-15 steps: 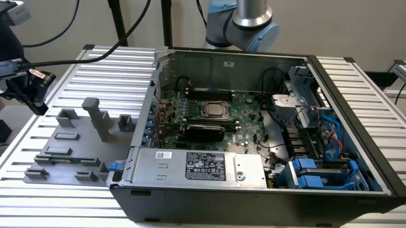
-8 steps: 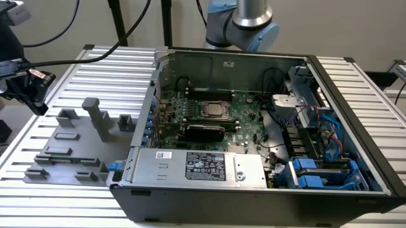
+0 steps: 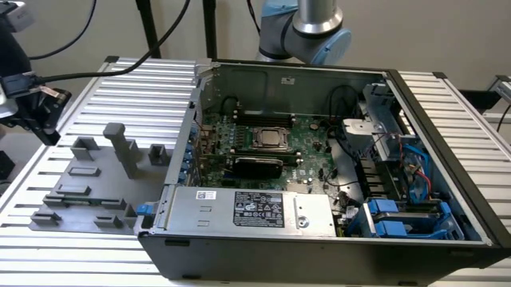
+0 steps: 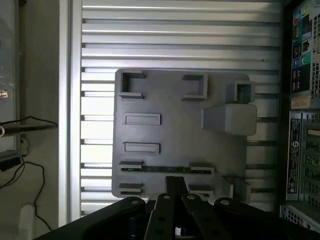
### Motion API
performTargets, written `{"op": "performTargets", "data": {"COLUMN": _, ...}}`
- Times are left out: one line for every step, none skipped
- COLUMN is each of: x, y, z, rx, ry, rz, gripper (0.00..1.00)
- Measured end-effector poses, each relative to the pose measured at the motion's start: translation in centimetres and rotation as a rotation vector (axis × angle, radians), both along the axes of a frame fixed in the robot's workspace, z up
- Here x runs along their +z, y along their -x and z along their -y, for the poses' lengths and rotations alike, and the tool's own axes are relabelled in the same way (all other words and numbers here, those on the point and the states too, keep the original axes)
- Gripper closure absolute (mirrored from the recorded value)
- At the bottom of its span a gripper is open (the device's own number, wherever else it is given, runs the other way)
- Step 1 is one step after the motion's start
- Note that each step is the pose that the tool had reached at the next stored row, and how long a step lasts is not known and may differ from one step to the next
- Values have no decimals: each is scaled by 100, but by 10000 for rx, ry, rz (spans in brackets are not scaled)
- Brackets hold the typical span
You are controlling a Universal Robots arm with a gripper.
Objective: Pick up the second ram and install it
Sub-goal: 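Pick up the second ram and move it above second insertion slot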
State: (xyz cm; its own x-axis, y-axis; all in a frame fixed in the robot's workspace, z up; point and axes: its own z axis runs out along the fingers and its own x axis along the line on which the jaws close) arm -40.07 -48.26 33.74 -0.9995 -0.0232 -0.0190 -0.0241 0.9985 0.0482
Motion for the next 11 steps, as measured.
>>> {"op": "performTargets", "data": {"x": -3, "y": 0, "z": 0, "rx": 180, "ry": 0, "rz": 0, "gripper": 89}}
{"op": "performTargets", "data": {"x": -6, "y": 0, "z": 0, "rx": 361, "ry": 0, "rz": 0, "gripper": 89}}
{"op": "performTargets", "data": {"x": -10, "y": 0, "z": 0, "rx": 546, "ry": 0, "rz": -1, "gripper": 89}}
{"op": "performTargets", "data": {"x": -14, "y": 0, "z": 0, "rx": 726, "ry": 0, "rz": 0, "gripper": 89}}
{"op": "performTargets", "data": {"x": -19, "y": 0, "z": 0, "rx": 905, "ry": 0, "rz": 0, "gripper": 89}}
{"op": "performTargets", "data": {"x": -23, "y": 0, "z": 0, "rx": 1092, "ry": 0, "rz": 0, "gripper": 89}}
{"op": "performTargets", "data": {"x": -27, "y": 0, "z": 0, "rx": 1271, "ry": 0, "rz": -1, "gripper": 89}}
{"op": "performTargets", "data": {"x": -31, "y": 0, "z": 0, "rx": 1451, "ry": 1, "rz": -1, "gripper": 89}}
{"op": "performTargets", "data": {"x": -34, "y": 0, "z": 0, "rx": 1636, "ry": 1, "rz": -2, "gripper": 89}}
{"op": "performTargets", "data": {"x": -36, "y": 0, "z": 0, "rx": 1815, "ry": 1, "rz": -1, "gripper": 89}}
{"op": "performTargets", "data": {"x": -38, "y": 0, "z": 0, "rx": 1996, "ry": 1, "rz": 0, "gripper": 89}}
